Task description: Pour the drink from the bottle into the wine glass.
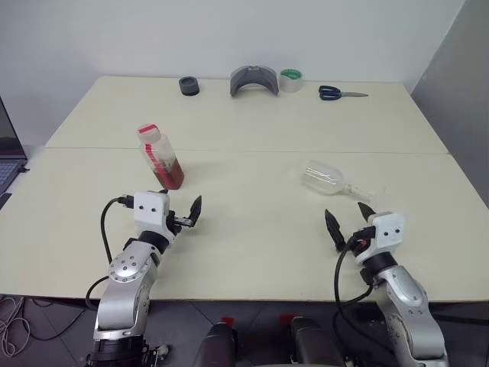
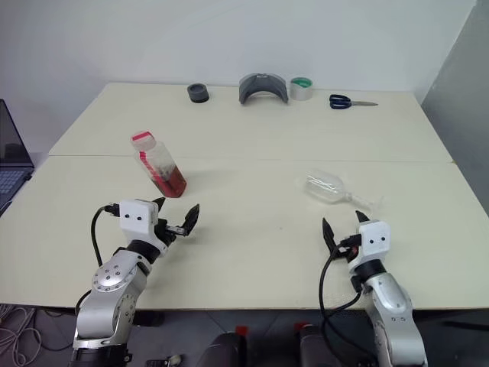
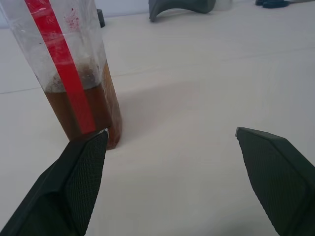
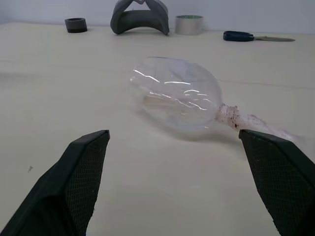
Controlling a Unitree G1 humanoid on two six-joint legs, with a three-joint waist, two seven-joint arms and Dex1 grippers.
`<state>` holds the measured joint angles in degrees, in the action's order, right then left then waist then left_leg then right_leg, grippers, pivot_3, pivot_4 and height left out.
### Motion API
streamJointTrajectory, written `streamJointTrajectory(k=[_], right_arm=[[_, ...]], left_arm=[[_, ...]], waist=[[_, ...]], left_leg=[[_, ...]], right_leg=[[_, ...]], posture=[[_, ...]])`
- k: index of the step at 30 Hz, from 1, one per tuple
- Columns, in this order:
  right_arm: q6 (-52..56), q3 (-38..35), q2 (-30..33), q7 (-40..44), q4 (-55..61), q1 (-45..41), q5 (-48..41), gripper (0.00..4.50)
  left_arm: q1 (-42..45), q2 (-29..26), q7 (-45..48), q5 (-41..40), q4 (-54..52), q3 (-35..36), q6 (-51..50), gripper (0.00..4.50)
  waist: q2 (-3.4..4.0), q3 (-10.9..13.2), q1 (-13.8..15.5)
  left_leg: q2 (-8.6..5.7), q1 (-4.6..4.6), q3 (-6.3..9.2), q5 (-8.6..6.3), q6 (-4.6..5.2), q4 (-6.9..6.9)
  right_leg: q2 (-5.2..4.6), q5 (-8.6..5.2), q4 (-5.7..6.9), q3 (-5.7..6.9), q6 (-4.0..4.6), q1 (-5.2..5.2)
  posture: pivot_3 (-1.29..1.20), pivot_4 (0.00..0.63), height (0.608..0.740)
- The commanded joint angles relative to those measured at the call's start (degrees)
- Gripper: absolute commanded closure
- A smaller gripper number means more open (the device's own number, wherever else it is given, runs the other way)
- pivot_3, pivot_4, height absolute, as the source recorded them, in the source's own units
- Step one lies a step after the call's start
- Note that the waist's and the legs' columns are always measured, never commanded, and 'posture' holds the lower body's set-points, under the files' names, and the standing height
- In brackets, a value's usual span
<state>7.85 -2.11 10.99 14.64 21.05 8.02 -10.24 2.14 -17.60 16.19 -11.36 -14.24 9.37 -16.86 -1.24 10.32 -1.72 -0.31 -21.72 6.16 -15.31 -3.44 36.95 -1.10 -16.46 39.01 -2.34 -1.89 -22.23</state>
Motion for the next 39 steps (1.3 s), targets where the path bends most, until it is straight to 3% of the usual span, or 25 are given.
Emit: streamJointTrajectory(k=[1, 31, 35, 39], right_arm=[[-1.5, -1.1, 0.4, 0.2, 0.7, -0.6, -0.3, 0.00], [-2.9, -3.1, 0.3, -0.9, 0.5, 0.1, -0.1, 0.00], [-3.3, -2.6, 1.4, 1.1, 0.1, -0.8, -0.4, 0.00], [-3.8, 1.5, 5.6, 9.1, 1.5, -2.2, -1.4, 0.00]], left_arm=[[-0.1, 0.2, 0.6, -0.6, -2.6, -0.1, 1.9, 0.05], [3.0, -0.4, 0.5, 1.0, 0.5, -0.8, 2.5, 0.05], [2.8, -0.3, 0.2, 1.0, 0.4, -0.2, 2.9, 0.05], [2.0, -1.1, 0.0, 1.1, 0.7, 1.2, 2.9, 0.05]], waist=[[0.00, 0.0, 0.0], [0.00, 0.0, 0.0], [0.00, 0.0, 0.0], [0.00, 0.0, -0.1]], left_leg=[[0.00, 0.00, 0.00, 0.00, 0.00, 0.00], [0.00, 0.00, 0.00, 0.00, 0.00, 0.00], [0.00, 0.00, 0.00, 0.00, 0.00, 0.00], [0.00, 0.01, -0.02, 0.00, 0.00, 0.00]], right_leg=[[0.00, 0.00, 0.00, 0.00, 0.00, 0.00], [0.00, 0.00, 0.00, 0.00, 0.00, 0.00], [0.00, 0.00, 0.00, 0.00, 0.00, 0.00], [0.01, 0.00, 0.00, 0.00, 0.00, 0.00]], posture=[[0.00, 0.150, 0.740], [0.00, 0.150, 0.740], [0.00, 0.150, 0.740], [0.00, 0.150, 0.740]])
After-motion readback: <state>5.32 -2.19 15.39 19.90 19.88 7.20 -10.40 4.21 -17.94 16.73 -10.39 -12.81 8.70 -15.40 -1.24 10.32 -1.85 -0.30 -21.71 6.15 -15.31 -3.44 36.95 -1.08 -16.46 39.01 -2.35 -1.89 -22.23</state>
